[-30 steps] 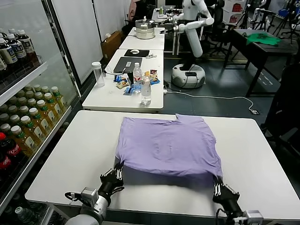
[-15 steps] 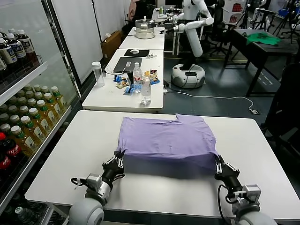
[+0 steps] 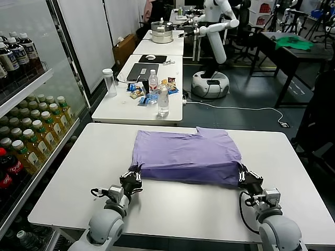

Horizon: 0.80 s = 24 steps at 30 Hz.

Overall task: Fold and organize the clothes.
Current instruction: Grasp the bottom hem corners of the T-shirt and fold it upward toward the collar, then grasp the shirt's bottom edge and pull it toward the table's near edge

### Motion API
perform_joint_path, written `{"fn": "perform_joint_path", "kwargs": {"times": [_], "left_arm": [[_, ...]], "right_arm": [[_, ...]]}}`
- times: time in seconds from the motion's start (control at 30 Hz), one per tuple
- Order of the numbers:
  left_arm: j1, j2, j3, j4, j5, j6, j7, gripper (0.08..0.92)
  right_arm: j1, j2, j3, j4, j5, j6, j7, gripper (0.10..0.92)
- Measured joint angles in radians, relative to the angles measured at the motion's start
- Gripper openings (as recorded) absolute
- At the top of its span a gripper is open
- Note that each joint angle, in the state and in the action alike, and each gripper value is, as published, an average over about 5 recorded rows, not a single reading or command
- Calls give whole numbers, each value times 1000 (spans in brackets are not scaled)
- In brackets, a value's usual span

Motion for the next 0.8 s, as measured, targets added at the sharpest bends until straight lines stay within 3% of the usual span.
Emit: {"fn": "perform_joint_path", "kwargs": {"times": [0.2, 0.8], "left_arm": [[-13, -3, 3, 21, 14, 6, -11, 220], [43, -14, -24, -37, 24, 59, -53, 738]], "right_arm": [[8, 9, -1, -10, -16, -25, -6, 293], [-90, 21, 72, 67, 2, -112, 38, 782]]}}
